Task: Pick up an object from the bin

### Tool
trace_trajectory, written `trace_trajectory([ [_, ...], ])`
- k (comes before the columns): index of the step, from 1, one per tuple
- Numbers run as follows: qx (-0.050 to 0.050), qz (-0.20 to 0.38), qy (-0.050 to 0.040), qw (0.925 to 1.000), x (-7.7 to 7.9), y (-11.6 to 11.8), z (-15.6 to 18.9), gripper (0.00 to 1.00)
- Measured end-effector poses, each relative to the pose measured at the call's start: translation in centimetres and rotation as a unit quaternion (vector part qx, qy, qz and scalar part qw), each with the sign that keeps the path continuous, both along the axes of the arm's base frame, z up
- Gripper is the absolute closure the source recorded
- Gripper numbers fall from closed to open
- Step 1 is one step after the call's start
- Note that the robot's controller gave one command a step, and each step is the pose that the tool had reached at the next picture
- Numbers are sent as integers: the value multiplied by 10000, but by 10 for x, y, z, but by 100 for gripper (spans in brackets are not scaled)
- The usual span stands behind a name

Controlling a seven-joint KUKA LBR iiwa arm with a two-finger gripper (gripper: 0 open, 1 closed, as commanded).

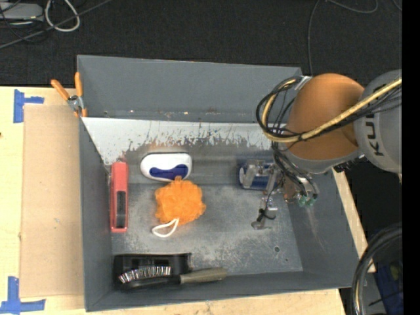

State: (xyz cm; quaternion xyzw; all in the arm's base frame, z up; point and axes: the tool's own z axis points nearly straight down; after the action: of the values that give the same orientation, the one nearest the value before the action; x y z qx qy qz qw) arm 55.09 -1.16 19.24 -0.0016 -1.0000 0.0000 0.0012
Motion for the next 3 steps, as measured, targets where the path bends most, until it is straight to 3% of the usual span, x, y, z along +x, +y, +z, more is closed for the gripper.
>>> trace_trajectory([
  [1,-1,556,-42,9984,-18,-1,-32,0],
  [2,2,1292,-3,9916,22,18,-62,0],
  [3,9,1457,19,9893,-2,26,-95,0],
])
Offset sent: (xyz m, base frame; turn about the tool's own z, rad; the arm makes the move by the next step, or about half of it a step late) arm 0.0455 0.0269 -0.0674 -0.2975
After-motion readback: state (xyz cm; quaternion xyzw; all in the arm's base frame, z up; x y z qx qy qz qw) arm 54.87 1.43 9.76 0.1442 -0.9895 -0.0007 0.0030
